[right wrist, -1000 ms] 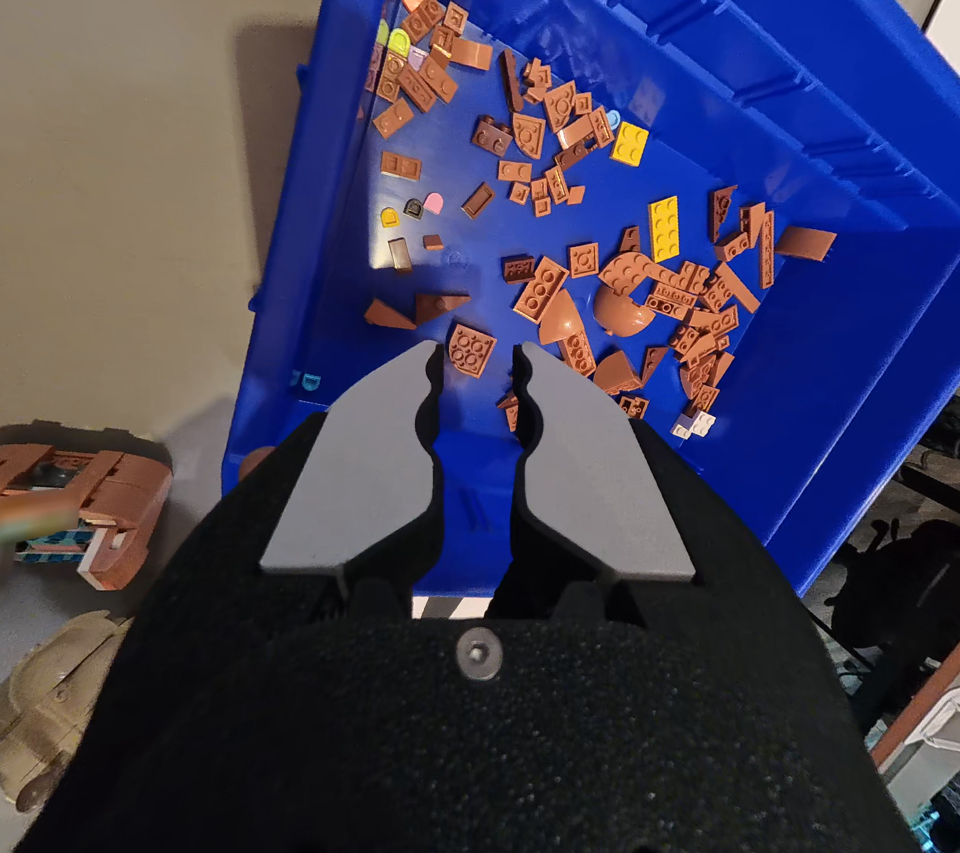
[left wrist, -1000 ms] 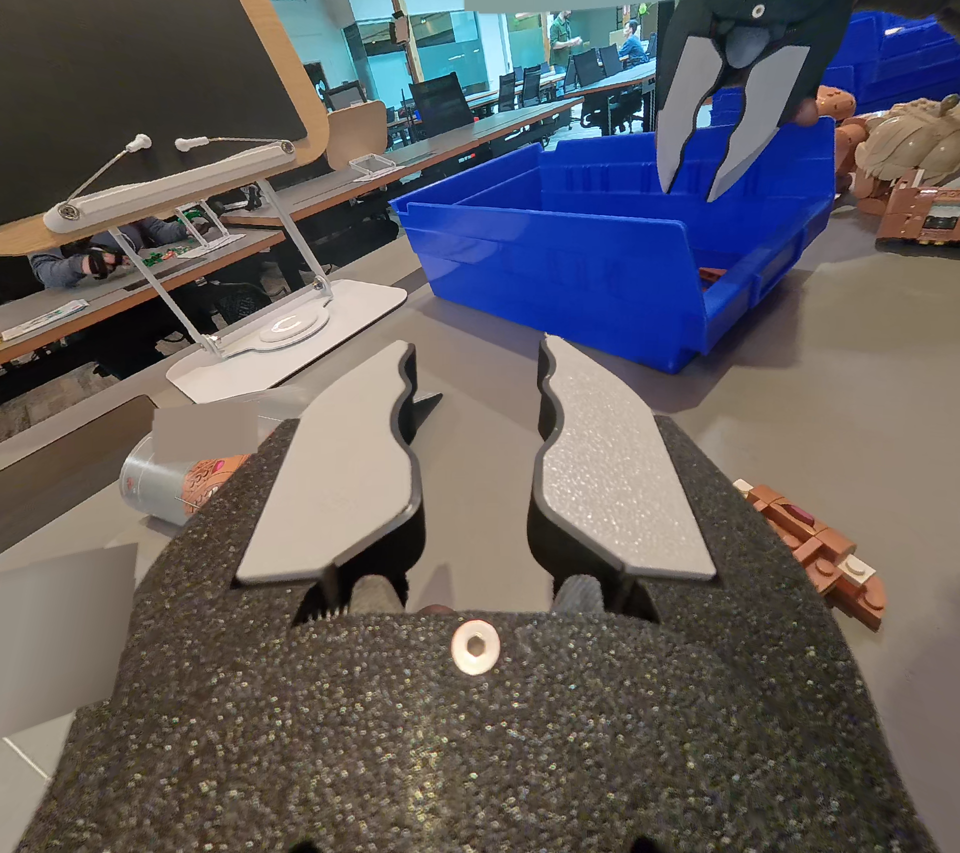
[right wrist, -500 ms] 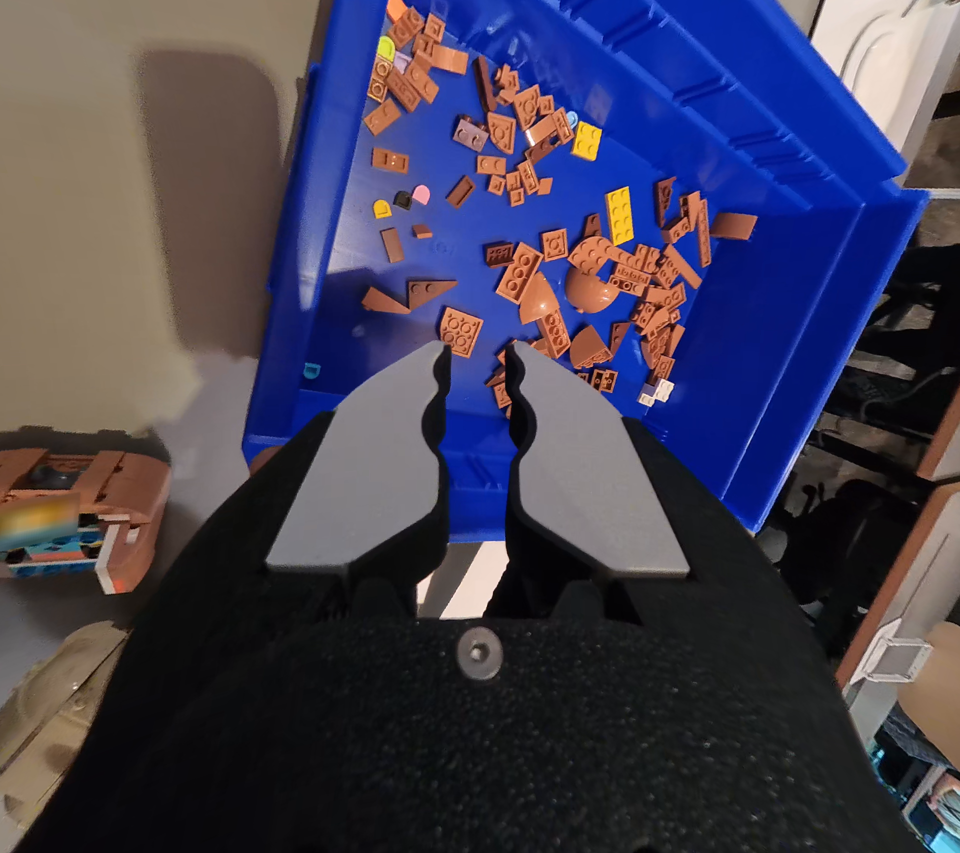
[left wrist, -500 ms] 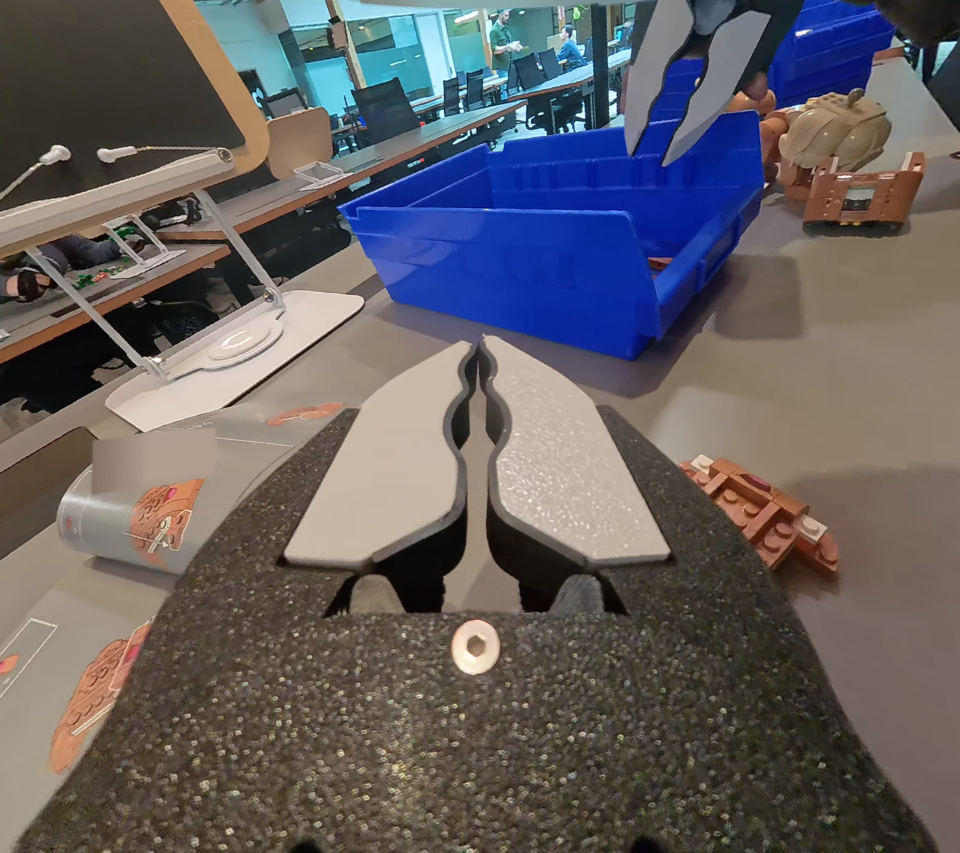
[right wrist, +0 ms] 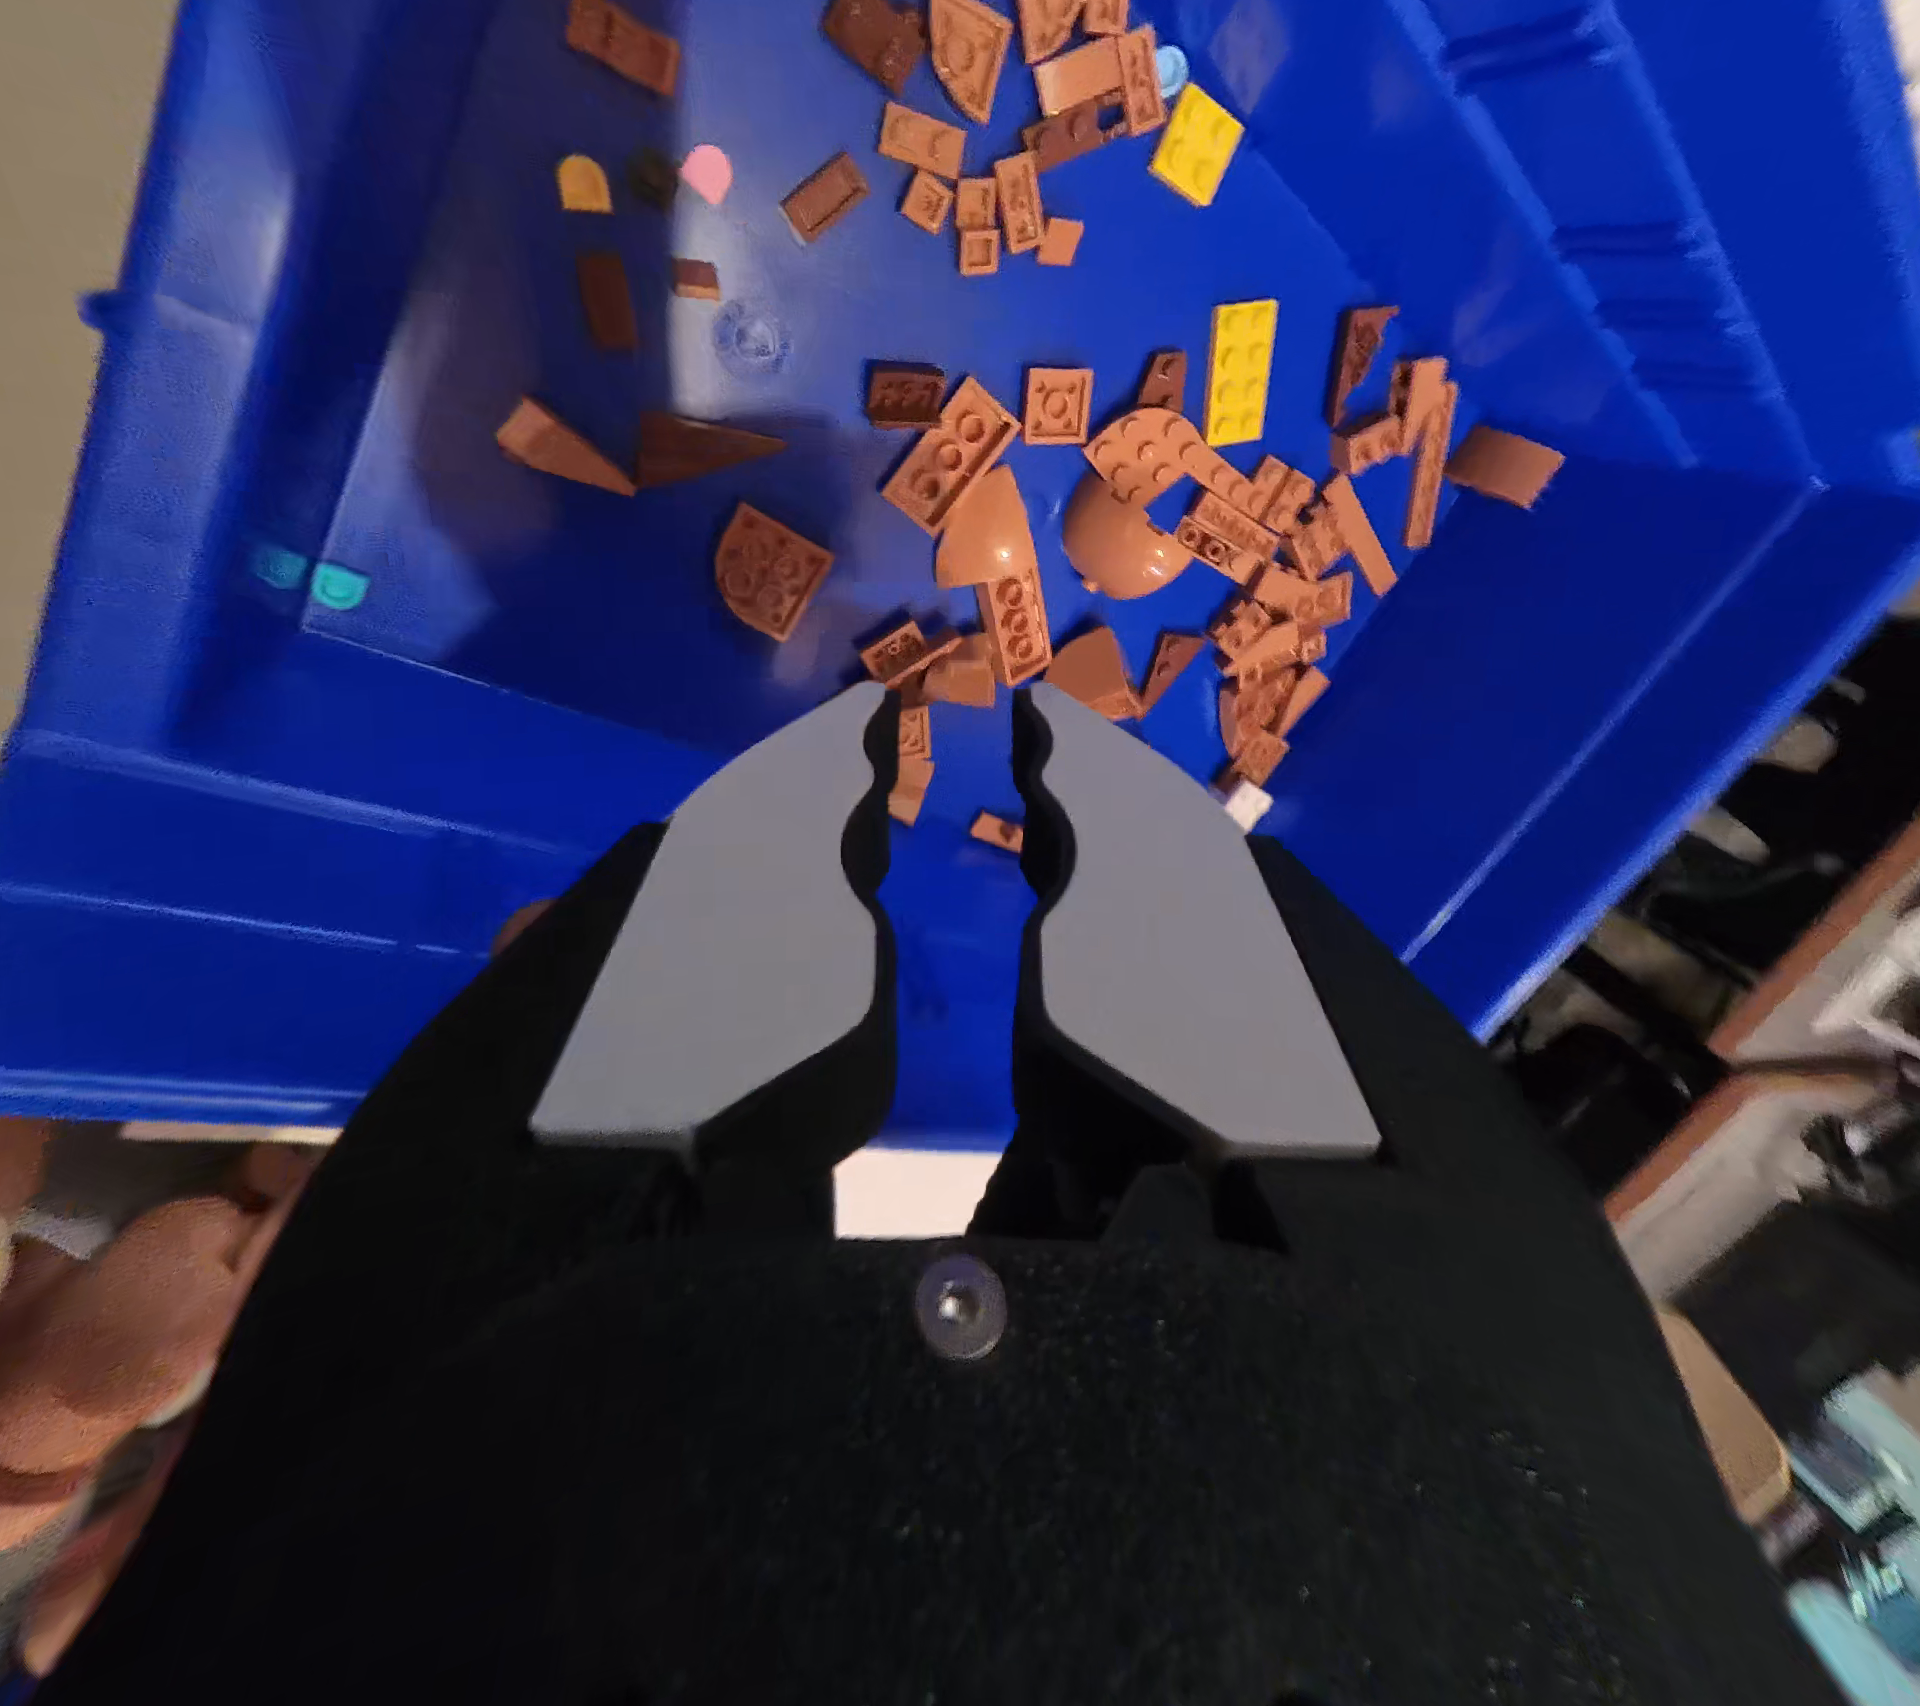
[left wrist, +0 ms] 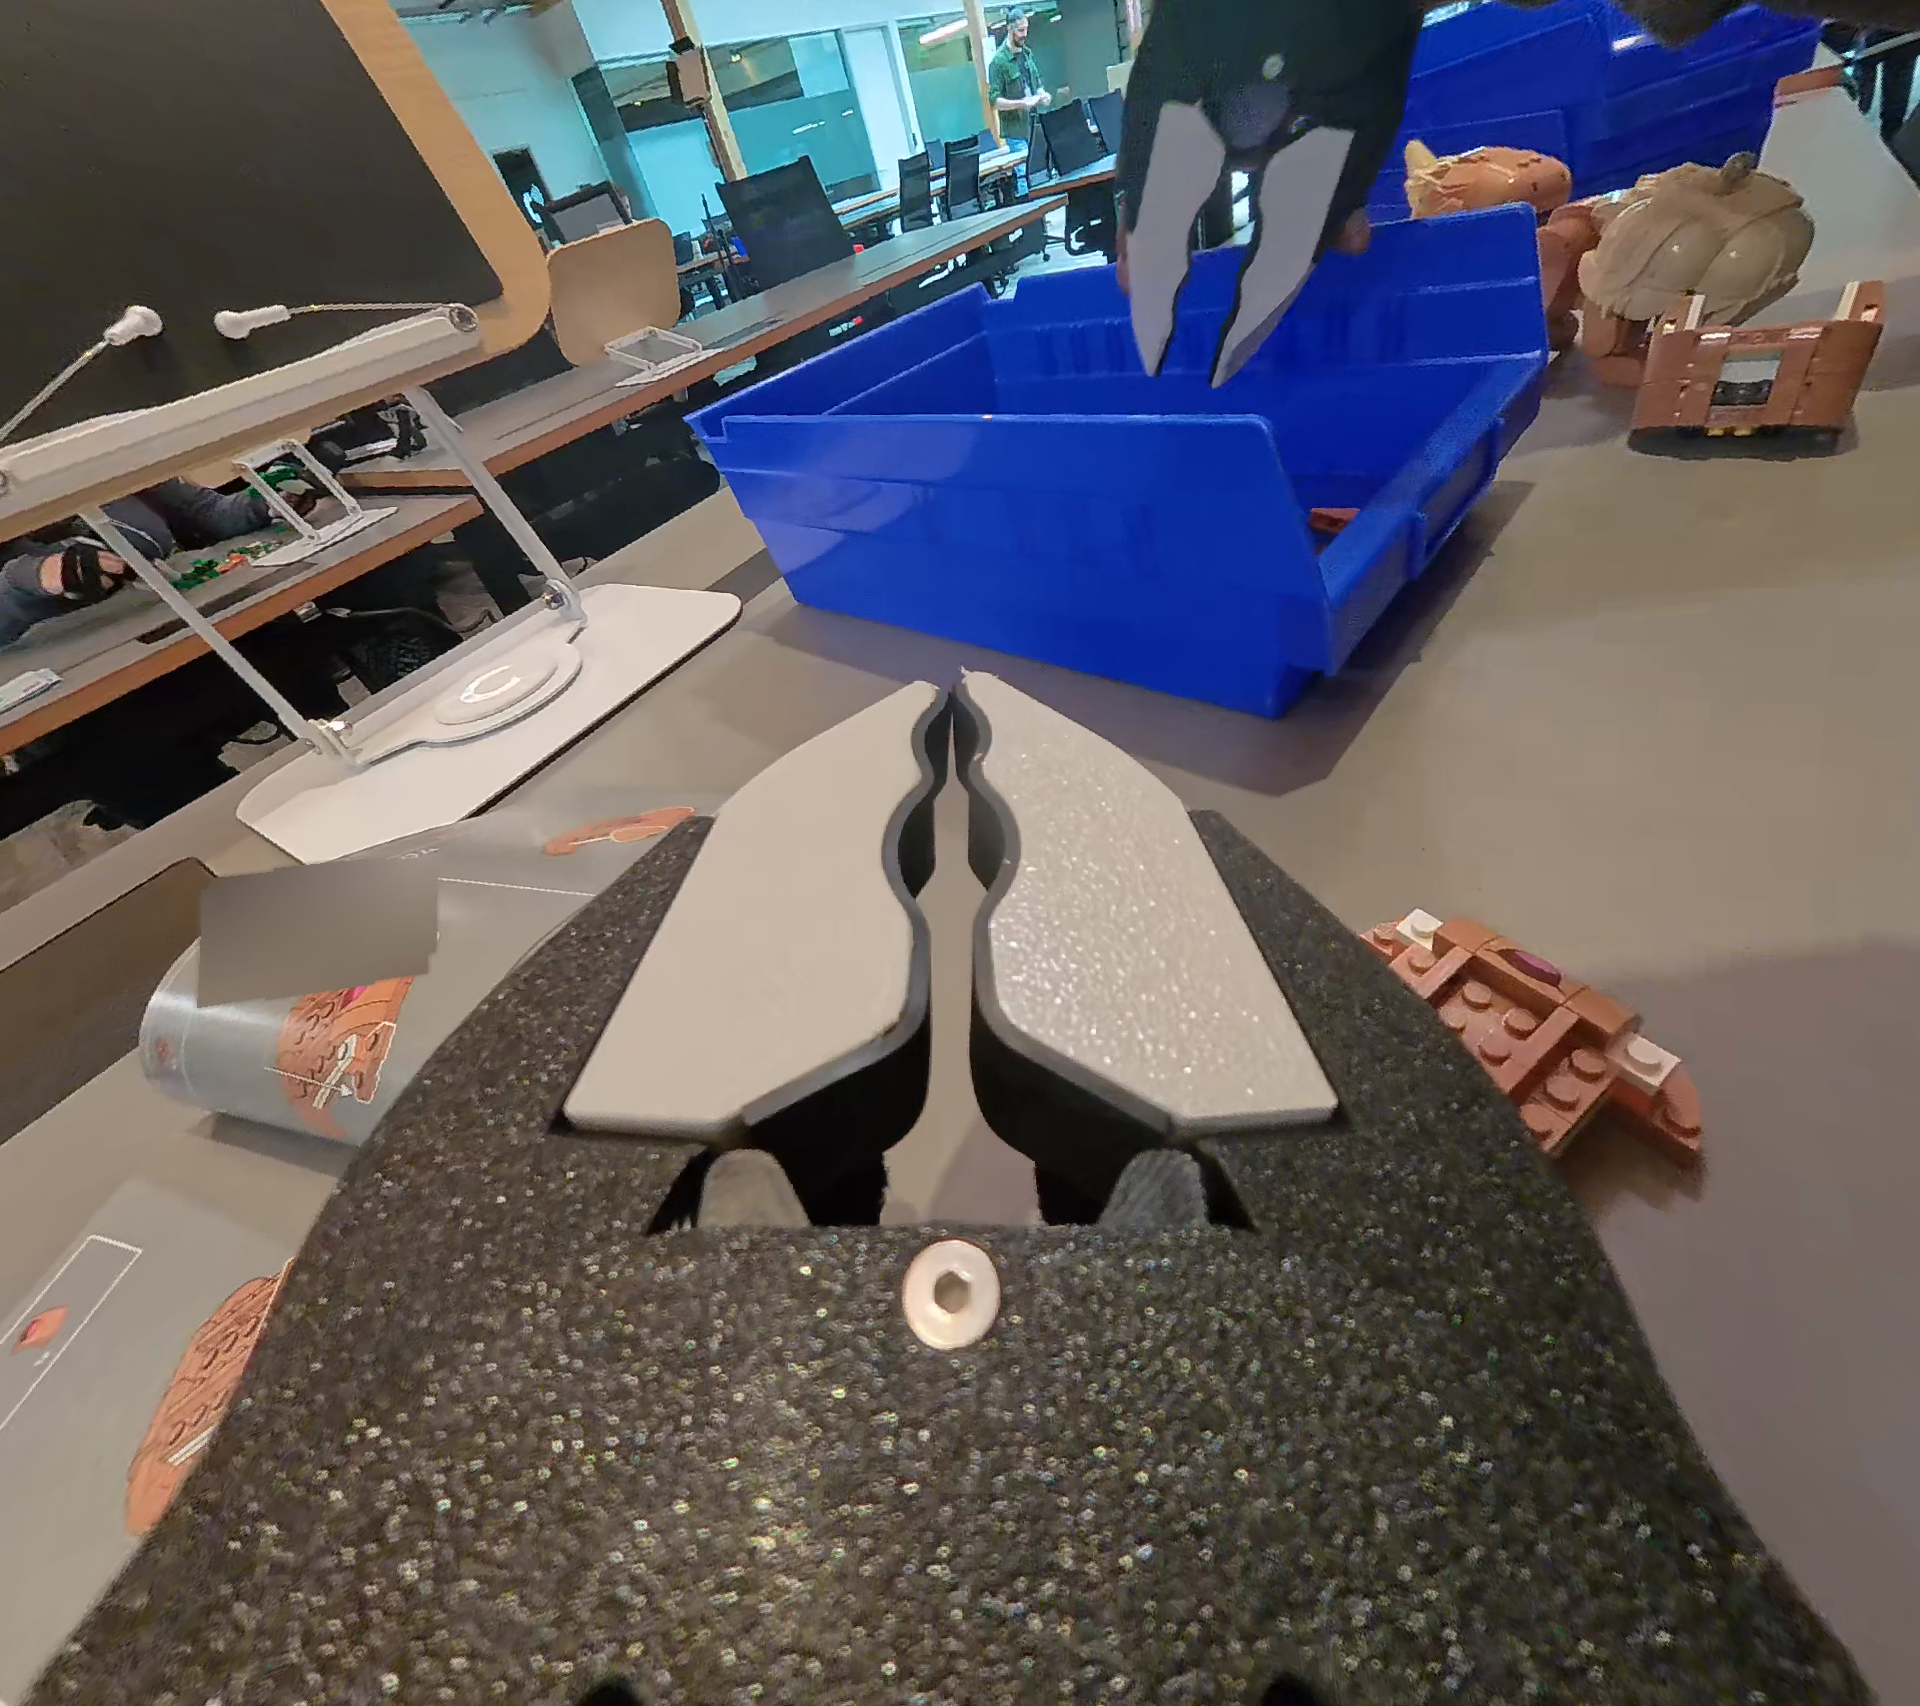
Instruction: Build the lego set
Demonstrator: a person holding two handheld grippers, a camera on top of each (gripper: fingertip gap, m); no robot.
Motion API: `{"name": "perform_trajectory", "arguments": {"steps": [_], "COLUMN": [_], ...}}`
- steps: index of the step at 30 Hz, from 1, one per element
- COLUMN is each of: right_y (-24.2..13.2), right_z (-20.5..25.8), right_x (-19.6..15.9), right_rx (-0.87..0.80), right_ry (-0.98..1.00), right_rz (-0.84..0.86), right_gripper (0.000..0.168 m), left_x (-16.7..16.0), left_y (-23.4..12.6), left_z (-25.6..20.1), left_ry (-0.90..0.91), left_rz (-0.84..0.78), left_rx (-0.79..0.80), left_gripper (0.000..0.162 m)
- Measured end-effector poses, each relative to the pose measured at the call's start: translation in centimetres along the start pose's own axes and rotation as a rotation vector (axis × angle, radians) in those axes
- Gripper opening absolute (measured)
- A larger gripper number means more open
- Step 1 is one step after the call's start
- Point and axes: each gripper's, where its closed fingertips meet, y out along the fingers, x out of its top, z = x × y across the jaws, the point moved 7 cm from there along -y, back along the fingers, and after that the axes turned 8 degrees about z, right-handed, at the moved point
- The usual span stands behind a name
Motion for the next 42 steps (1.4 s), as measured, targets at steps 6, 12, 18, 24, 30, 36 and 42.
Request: {"name": "perform_trajectory", "arguments": {"steps": [6, 12, 18, 24, 30, 36, 42], "right_y": [2.5, 5.1, 6.2, 6.3, 6.5, 6.4, 6.4], "right_z": [-2.6, -2.6, -2.4, -2.5, -2.6, -2.5, -2.5], "right_x": [-0.4, -0.9, -0.7, -1.2, -1.0, -0.6, -0.7], "right_rx": [0.248, 0.373, 0.388, 0.389, 0.418, 0.429, 0.447], "right_ry": [-0.003, -0.02, -0.019, -0.012, 0.001, 0.013, 0.046], "right_rz": [0.019, 0.145, 0.17, 0.218, 0.224, 0.243, 0.234], "right_gripper": [0.02, 0.018, 0.024, 0.025, 0.019, 0.02, 0.02], "left_x": [0.1, 0.1, 0.1, 0.0, 0.0, -0.1, -0.1], "left_y": [-0.3, -0.4, -0.4, -0.3, -0.2, -0.2, -0.2], "left_z": [-0.2, -0.2, -0.2, -0.2, -0.2, -0.2, -0.2], "left_ry": [0.007, 0.004, 0.003, 0.003, 0.006, 0.006, 0.009], "left_rz": [-0.006, -0.003, 0.001, 0.005, 0.01, 0.015, 0.018], "left_rx": [0.0, -0.004, 0.0, 0.003, 0.005, 0.009, 0.01], "left_gripper": [0.001, 0.002, 0.002, 0.002, 0.003, 0.003, 0.004]}}
